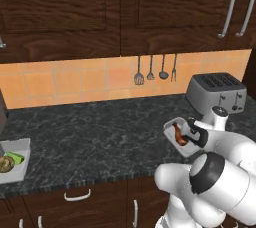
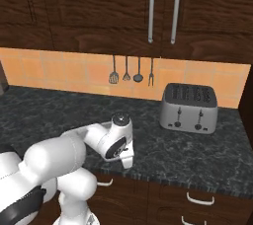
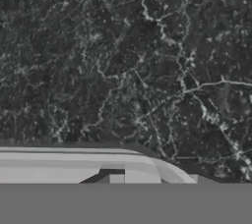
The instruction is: Take the meat container that has the chicken drumstick and place it on the second highest rack of the freezer. Then take the vegetable container that has the lemon wedge and onion and place it on the highest rack of the freezer.
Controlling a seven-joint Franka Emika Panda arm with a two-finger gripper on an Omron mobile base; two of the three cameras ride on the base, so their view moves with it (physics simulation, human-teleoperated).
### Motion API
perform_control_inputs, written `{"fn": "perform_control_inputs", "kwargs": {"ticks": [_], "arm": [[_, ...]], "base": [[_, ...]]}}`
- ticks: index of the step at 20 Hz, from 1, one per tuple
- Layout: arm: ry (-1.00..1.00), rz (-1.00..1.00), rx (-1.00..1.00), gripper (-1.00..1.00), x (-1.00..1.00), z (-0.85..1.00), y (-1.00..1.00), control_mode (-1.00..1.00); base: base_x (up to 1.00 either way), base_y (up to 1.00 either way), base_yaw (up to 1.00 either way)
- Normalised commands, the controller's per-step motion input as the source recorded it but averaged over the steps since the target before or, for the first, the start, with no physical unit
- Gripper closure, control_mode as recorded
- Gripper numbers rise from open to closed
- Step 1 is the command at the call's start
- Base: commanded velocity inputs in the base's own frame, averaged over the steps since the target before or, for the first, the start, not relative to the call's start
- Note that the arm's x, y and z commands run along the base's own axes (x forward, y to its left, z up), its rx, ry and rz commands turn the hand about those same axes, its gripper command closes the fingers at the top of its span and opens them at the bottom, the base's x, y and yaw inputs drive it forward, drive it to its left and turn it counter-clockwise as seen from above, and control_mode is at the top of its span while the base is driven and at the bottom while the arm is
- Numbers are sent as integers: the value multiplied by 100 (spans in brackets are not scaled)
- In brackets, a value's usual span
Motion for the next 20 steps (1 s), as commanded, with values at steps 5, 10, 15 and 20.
{"fn": "perform_control_inputs", "kwargs": {"ticks": [5, 10, 15, 20], "arm": [[1, -1, 10, 100, -1, 53, 30, -100], [-1, -23, 39, 100, -28, 100, 45, -100], [5, -31, 29, 100, -36, 100, 62, -100], [32, -33, 5, 100, -50, 92, 58, -100]], "base": [[0, 0, 0], [0, 0, 0], [0, 0, 0], [0, 0, 0]]}}
